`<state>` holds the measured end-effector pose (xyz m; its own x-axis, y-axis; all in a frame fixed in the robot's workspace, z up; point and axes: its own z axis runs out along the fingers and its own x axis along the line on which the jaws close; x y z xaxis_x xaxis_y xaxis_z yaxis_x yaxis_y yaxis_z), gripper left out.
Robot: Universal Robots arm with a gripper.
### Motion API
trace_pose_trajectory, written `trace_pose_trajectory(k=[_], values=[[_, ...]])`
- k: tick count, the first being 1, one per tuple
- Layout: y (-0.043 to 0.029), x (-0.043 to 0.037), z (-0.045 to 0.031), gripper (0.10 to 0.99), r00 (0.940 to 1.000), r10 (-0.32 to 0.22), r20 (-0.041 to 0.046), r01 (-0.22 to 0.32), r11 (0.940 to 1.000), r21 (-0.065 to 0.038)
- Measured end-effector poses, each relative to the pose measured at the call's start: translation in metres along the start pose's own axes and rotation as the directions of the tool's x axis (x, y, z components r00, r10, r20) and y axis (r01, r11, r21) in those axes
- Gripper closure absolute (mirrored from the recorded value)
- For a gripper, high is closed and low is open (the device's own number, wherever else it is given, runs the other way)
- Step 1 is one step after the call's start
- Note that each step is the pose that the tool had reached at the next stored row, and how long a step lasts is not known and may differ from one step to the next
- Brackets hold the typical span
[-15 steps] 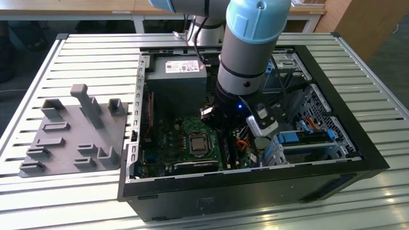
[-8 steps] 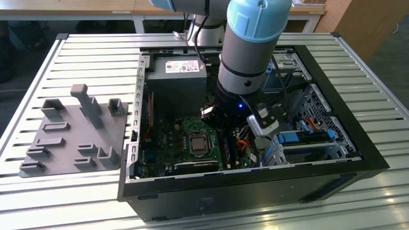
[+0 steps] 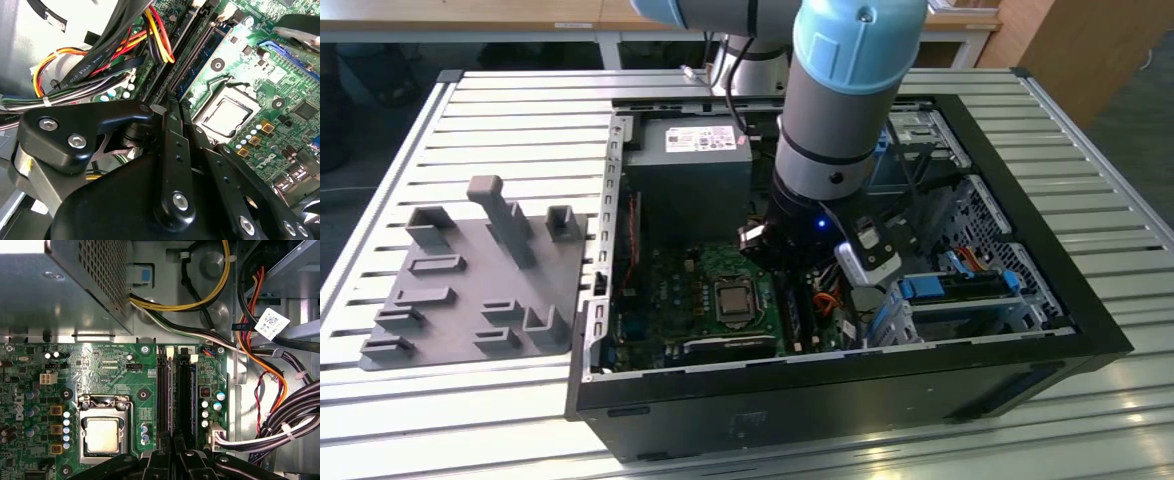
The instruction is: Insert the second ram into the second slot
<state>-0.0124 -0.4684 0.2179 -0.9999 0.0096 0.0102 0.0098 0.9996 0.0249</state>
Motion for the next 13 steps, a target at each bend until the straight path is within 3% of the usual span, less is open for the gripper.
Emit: trace_pose_trajectory(k=[13], values=[[0.0, 0.0, 0.0017, 0.949, 1.0, 0.0, -0.0001, 0.0, 1.0, -0.002]])
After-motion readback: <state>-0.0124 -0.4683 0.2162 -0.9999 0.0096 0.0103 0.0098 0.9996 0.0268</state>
